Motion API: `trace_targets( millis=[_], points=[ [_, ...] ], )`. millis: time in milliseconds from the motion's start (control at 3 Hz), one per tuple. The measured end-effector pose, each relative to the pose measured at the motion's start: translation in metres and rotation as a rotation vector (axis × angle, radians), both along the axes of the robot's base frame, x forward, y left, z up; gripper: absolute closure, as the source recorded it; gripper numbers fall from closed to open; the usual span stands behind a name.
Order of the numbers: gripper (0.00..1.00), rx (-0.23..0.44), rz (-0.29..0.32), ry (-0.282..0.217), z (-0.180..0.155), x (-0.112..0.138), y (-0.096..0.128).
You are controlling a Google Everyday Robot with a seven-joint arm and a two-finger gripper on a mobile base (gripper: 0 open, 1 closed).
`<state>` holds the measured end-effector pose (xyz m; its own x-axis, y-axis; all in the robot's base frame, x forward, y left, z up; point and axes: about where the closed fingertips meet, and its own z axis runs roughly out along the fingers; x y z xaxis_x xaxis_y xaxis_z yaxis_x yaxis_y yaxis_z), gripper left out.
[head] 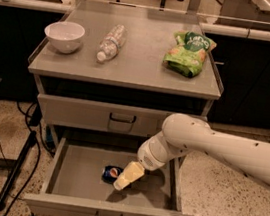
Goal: Pick pepsi can from middle drawer and place on counter
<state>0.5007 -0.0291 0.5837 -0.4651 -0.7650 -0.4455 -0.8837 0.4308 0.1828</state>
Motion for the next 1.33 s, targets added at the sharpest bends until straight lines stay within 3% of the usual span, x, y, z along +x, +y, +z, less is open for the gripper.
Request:
trace_targets(
  millis=[333,1000,1333],
  points=[
    [0.0,0.016,-0.056,-0.008,-0.023,0.02,-0.006],
    [0.0,0.003,-0.05,-0.015,-0.033,0.018,-0.001],
    [0.0,-0.058,-0.06,-0.031,-0.083,0.037,0.03]
  ],
)
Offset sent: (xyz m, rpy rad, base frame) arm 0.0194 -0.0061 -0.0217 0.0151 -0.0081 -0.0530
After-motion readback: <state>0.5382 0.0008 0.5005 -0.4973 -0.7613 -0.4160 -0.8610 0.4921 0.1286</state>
